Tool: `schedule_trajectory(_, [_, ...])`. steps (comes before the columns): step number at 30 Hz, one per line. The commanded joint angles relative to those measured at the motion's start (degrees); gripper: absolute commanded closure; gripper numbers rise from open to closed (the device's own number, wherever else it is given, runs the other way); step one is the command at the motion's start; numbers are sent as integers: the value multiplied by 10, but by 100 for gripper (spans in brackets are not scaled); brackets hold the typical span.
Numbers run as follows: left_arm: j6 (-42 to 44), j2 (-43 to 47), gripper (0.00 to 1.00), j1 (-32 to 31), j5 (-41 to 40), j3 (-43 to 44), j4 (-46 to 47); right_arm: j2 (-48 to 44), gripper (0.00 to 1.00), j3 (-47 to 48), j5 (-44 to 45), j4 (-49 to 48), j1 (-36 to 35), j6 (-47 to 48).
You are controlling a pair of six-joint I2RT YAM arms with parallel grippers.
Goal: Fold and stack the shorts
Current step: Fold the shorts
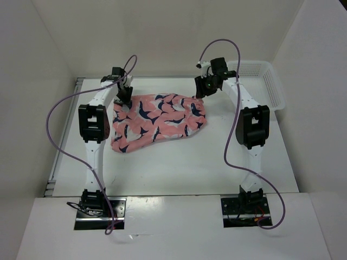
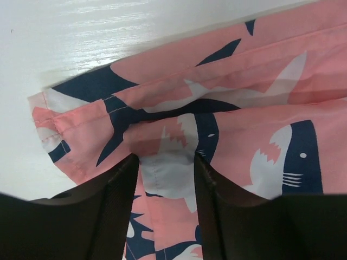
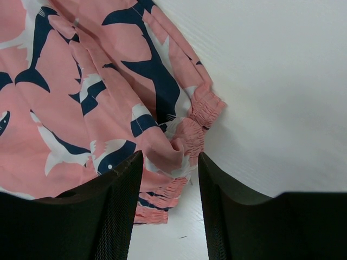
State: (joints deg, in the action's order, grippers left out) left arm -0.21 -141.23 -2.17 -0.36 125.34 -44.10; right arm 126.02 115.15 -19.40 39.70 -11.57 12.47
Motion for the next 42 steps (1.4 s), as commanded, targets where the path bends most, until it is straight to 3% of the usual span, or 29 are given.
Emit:
schedule_trajectory(1, [2, -7, 49, 0, 8, 22, -3, -8, 49, 2, -14, 6, 1, 10])
schedule_trajectory(2, [2, -7, 50, 0, 8, 28, -3, -8, 49, 2, -14, 6, 1, 10])
schedule_trajectory(7, [2, 12, 79, 0, 19, 28, -3, -8, 53, 2, -20, 6, 1, 15])
schedule_trajectory(10, [2, 33, 90, 0, 19, 18, -3, -8, 54, 2, -20, 12, 1, 21])
schedule_trajectory(13, [2, 57, 98, 0, 19, 11, -3, -14, 48, 8, -25, 17, 7, 27])
schedule_trajectory(14, [2, 63, 100, 0, 19, 5, 3, -14, 38, 8, -32, 17, 7, 27])
schedule_trajectory(20, [2, 101, 100, 0, 19, -1, 3, 24, 36, 13, -23, 12, 7, 22])
schedule_trajectory(23, [2, 134, 100, 0, 14, -14, 3, 48, 43, 13, -15, 6, 7, 17])
schedule_trajectory(24, [2, 152, 100, 0, 14, -25, 3, 49, 56, 13, -15, 6, 7, 17])
schedule_trajectory(27, [2, 183, 100, 0, -1, -44, 3, 56, 84, 31, -22, 6, 7, 12])
schedule_trajectory(30, [2, 227, 100, 0, -31, -81, 19, 37, 97, 60, -38, 6, 7, 12])
schedule_trajectory(35, [2, 300, 100, 13, -103, -139, 47, 5, 100, 119, -88, 6, 7, -10])
schedule_trajectory(42, [2, 273, 100, 24, -121, -173, 86, 57, 100, 155, -51, -45, 7, -127])
